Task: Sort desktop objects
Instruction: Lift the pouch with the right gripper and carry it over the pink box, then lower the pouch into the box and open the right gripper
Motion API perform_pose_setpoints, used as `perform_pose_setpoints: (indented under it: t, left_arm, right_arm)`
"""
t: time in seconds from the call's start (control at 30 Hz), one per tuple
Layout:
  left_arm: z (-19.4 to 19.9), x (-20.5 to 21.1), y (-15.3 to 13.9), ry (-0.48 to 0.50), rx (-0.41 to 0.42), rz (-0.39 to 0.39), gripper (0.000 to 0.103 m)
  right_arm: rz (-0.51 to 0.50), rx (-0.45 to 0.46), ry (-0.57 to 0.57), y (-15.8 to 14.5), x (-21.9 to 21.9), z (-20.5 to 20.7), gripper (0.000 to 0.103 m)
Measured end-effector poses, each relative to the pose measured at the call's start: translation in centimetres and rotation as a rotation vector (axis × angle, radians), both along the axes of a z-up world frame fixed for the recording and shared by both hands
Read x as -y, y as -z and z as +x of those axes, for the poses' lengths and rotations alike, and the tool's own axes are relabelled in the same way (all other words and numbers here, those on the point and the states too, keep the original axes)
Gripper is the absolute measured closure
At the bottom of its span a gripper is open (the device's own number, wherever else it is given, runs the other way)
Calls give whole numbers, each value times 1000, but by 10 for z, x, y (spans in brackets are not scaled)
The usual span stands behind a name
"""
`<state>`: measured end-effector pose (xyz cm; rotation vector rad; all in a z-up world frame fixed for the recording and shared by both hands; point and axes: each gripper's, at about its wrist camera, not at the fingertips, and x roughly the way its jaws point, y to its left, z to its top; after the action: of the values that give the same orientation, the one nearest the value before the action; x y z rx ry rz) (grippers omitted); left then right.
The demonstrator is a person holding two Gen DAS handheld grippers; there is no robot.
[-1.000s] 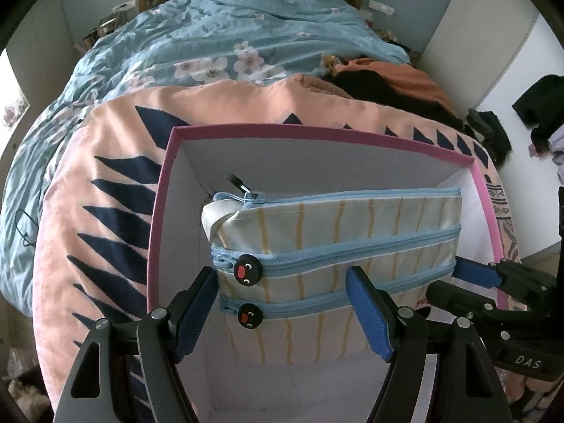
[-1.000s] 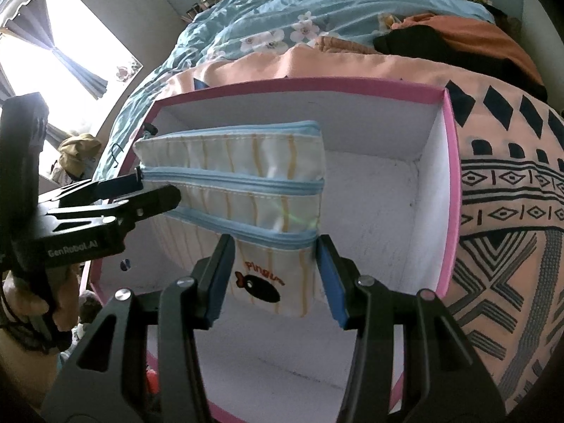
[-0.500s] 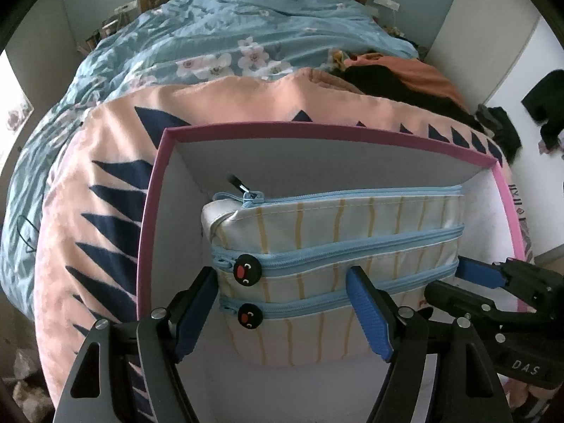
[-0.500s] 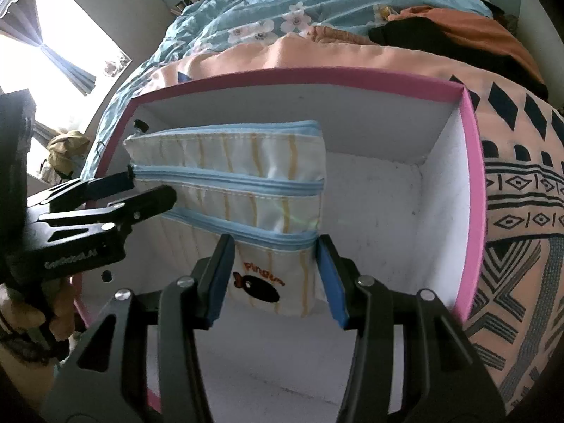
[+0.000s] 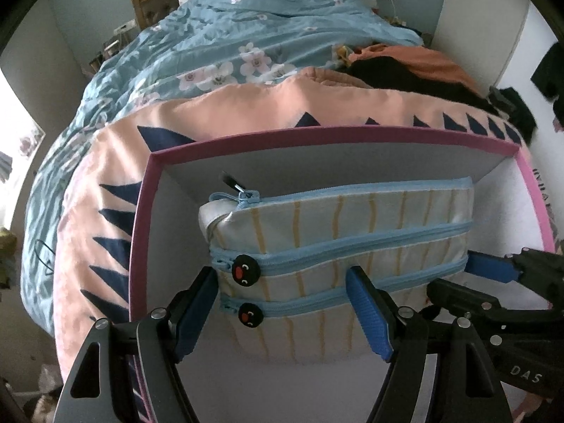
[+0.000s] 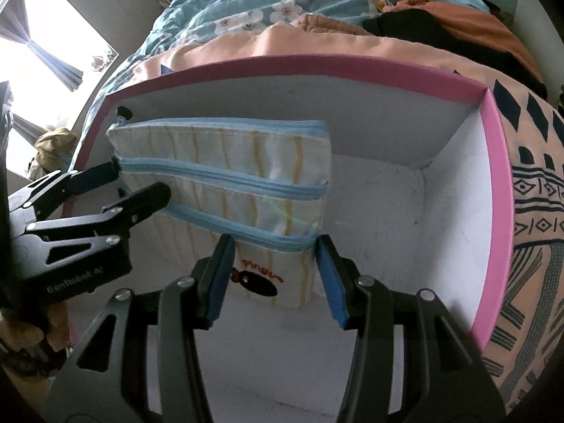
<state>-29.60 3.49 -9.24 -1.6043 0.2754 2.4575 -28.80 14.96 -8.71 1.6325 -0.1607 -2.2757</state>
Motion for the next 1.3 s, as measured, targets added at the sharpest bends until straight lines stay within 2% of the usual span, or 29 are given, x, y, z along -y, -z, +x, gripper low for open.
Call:
perform_pose_setpoints:
  t: [0.33,0.5,0.67,0.83,1.0,1.07,1.17,1.3]
  left_arm:
    - [-3,-10,5,10,-26,-56,27]
    - [-4,-8,3,11,-33,-31,26]
    - [1,-4,-2,29,-39,36,26]
    - [16,1,-19,46,-81,100,25]
    - [43,10,-49,63,-156,162,25]
    - [57,16,-62,62,-180,193,21]
    - [81,27,-78,49,-215,217,20]
    - [119,40,-91,47,-243,214,20]
  right_arm:
    - [27,30,24,9,3,-14,52]
    - [47,42,52,13,3,-22,52]
    - [20,37,57,11,0,-19,52]
    - [-35,-20,51,-10,-4,-4,52]
    - [-93,-98,10,-42,-11,26,51]
    - [-109,-130,-19,-55,-12,41,50]
    - [-124,-177,-81,-74,-9,69,47]
    - [-127,-219,-181,-94,-7,115,46]
